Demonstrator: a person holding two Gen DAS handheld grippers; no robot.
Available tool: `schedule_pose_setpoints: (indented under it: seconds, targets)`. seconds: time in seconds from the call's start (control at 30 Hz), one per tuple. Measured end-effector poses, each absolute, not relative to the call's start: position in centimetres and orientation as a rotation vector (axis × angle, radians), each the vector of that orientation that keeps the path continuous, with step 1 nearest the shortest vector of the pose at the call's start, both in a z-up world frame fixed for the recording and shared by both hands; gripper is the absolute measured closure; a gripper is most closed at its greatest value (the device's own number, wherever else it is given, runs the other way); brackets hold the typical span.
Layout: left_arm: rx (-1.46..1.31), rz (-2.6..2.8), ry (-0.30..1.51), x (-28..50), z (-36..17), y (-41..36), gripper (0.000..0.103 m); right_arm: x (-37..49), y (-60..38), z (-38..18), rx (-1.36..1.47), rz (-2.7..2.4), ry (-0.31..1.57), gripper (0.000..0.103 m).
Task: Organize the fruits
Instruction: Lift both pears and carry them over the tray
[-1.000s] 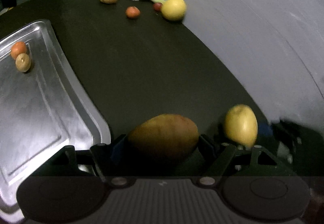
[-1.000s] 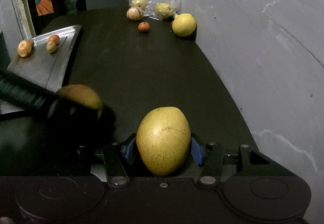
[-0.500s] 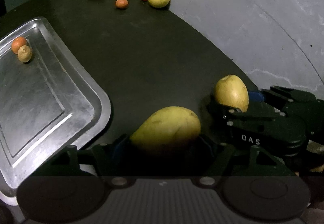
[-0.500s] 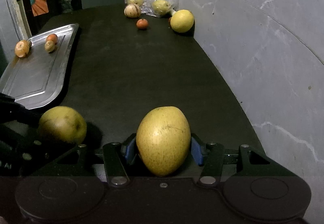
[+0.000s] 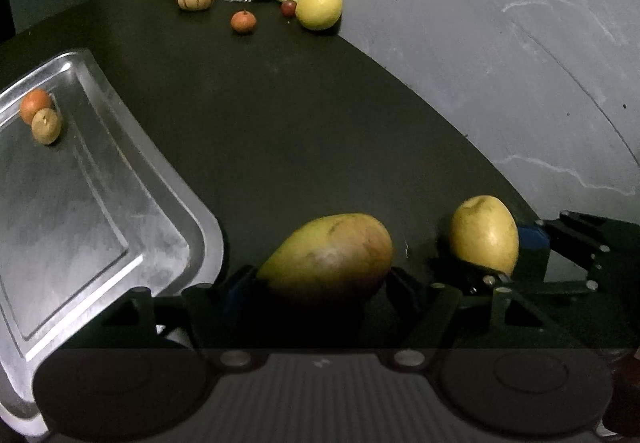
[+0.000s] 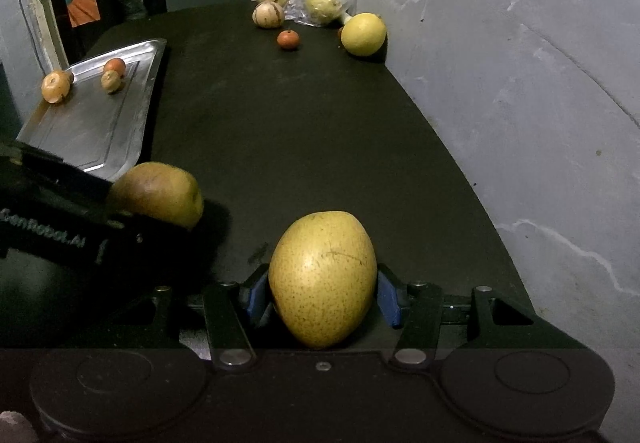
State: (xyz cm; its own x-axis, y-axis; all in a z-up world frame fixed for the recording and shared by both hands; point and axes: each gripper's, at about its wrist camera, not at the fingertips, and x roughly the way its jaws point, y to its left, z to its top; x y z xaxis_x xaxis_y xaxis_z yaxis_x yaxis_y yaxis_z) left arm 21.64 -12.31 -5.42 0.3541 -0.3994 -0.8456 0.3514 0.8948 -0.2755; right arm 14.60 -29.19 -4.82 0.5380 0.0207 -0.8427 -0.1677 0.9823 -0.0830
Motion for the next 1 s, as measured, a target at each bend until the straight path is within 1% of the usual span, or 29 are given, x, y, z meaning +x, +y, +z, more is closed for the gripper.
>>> schedule_pose_setpoints:
  seconds: [0.3, 0.4, 0.47, 0.53, 1.0]
  targets:
    - [-0.024, -0.496, 1.058, 21.9, -5.3, -12.4, 0.028, 14.7, -29.1, -4.9, -0.164, 0.127, 0.997, 0.047]
    - [-0.001, -0.516, 1.058, 22.2, -5.2, -12.4, 0.027, 14.7, -29.1, -4.9, -0.162, 0.129, 0.997, 0.047]
    - [0.021, -0.516, 1.053, 22.5, -5.1, -12.4, 0.024, 14.8, -29.1, -5.0, -0.16, 0.132, 0.999, 0.047]
    - [0.04, -0.521, 1.053, 22.9, -5.1, -12.6, 0.023, 14.9, -29.1, -5.0, -0.16, 0.134, 0.997, 0.047]
    - [0.009, -0.492, 1.032, 25.6, -5.9, -13.3, 0.023, 14.8, -29.1, -5.1, -0.165, 0.139, 0.988, 0.047]
